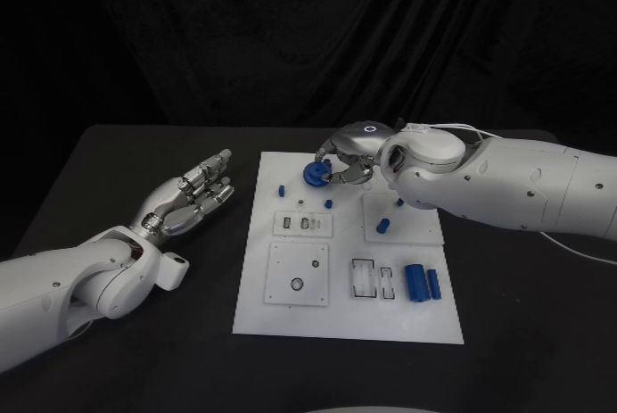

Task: Assemble the parts on the task board

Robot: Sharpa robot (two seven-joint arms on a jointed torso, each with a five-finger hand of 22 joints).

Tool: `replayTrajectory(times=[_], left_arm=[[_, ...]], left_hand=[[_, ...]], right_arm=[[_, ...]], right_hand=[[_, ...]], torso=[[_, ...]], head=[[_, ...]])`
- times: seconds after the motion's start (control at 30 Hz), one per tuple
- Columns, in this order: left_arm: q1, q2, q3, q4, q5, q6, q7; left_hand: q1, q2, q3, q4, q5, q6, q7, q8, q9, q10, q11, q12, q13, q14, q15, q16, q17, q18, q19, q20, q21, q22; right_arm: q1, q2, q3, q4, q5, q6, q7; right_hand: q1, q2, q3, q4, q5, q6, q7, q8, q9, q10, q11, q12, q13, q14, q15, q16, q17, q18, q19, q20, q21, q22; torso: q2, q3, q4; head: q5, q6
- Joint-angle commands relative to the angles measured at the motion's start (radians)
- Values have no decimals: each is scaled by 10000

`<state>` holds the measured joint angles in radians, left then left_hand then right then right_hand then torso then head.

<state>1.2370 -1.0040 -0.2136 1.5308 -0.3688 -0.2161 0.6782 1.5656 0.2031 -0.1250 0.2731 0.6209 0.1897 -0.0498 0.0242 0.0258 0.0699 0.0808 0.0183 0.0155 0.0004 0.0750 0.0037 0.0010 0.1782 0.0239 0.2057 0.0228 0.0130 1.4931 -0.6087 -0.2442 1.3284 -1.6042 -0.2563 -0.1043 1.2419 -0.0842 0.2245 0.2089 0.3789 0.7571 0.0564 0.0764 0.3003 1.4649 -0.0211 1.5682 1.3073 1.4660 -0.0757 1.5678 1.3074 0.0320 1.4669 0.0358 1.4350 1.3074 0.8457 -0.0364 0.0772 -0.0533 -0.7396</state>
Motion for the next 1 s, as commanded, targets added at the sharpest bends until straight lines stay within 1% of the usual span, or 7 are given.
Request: replayTrajectory(times=[0.03,0.17,0.7,1.0], left_arm=[[9,14,6,5,-43,119,926],[8,16,6,0,-43,123,924],[8,1,6,0,-43,126,894],[8,-12,6,-7,-43,122,886]], left_hand=[[-88,25,48,14,-38,-6,68,42,15,-7,90,-42,0,-4,96,-37,-10,24,22,69,19,0],[-88,25,48,14,-38,-6,68,42,15,-7,90,-42,0,-4,96,-37,-10,24,22,69,19,0],[-103,33,57,26,-54,-2,88,38,14,-11,103,-43,-1,-4,108,-37,-10,24,23,80,20,1],[-107,33,58,28,-63,-7,92,36,12,-10,106,-43,-1,-4,111,-37,-10,24,24,82,21,1]], right_arm=[[-32,-22,-3,-2,-51,80,-314],[-35,-33,-3,18,-51,28,-331],[-41,-157,-3,22,-51,-86,-448],[-48,-258,-3,83,-51,-100,-427]], right_hand=[[10,-22,32,-75,0,51,-4,17,-29,1059,-21,26,2635,1048,32,30,2634,69,45,53,-49,2094],[39,-52,32,-111,-1,13,-2,-13,-57,1059,-18,26,2635,1048,36,30,2634,67,51,58,-45,2098],[59,-63,36,-134,0,45,9,-3,-63,1059,-12,26,2635,1048,38,30,2634,69,45,60,-56,2095],[69,-74,36,-147,-1,43,10,-7,-69,1059,-11,26,2635,1048,39,30,2634,72,39,61,-67,2092]], torso=[[-2,1,-3],[0,-3,0],[1,5,-6],[-3,0,-7]], head=[[5,0],[1,-2],[23,-17],[30,-32]])
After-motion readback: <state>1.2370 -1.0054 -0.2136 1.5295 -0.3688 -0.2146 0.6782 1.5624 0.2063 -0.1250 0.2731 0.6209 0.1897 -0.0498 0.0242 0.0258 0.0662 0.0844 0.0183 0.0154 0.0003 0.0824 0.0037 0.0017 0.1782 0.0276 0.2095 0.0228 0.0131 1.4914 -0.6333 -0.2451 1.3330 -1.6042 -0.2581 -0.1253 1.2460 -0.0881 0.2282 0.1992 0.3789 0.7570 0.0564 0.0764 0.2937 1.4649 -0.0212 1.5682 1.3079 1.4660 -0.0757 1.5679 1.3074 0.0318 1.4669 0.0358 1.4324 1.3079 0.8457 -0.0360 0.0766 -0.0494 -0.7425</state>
